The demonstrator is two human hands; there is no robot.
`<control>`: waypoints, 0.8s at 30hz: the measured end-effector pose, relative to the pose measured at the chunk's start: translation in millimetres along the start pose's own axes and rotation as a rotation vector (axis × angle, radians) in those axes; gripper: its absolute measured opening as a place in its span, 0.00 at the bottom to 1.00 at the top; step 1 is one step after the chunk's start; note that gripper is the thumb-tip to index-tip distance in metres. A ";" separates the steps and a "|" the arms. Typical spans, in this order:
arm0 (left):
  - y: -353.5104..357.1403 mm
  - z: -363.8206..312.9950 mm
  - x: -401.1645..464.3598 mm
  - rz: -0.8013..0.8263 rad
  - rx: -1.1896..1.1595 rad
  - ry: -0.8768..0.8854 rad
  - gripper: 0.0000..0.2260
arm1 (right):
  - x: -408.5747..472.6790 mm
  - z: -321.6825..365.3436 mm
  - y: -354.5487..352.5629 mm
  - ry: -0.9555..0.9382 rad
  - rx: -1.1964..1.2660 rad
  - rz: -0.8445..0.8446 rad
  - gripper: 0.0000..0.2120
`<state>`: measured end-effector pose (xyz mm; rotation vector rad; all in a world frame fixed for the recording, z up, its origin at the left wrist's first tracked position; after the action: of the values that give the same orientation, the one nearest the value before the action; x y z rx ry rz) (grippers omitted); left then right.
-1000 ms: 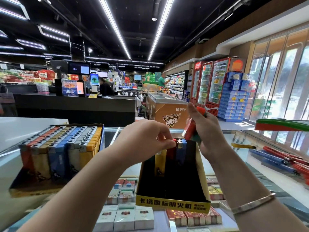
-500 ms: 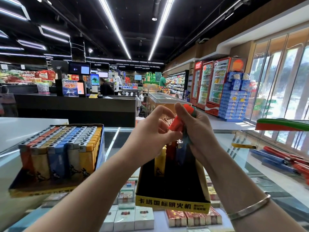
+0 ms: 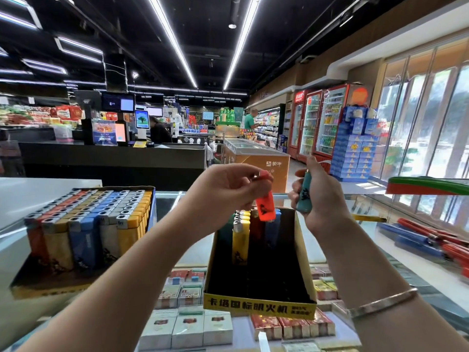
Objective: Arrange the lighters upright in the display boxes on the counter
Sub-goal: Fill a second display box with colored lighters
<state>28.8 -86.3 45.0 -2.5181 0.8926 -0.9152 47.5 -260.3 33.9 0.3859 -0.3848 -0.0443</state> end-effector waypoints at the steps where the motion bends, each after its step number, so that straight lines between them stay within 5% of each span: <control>1: 0.8 2.9 0.4 -0.024 0.134 -0.017 0.09 | 0.3 -0.5 -0.5 0.009 -0.004 -0.015 0.15; 10: 15.5 21.6 0.5 -0.107 0.531 -0.043 0.10 | 4.1 -8.4 0.0 -0.068 -0.313 -0.110 0.16; 24: 34.4 24.1 2.6 -0.197 0.850 -0.098 0.04 | 6.3 -19.4 5.0 0.015 -0.238 -0.081 0.17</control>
<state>31.0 -112.0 11.8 -1.8872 0.1436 -0.9510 60.5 -249.5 21.5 0.1668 -0.3448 -0.1642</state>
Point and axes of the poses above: each hand's wrist, its own x-axis towards the middle knuckle, its own y-axis out of the palm, z = x × y, the point moved 2 cm from there along x, towards the middle knuckle, and after that the axes turned 15 degrees about z, right-handed, at the moved point
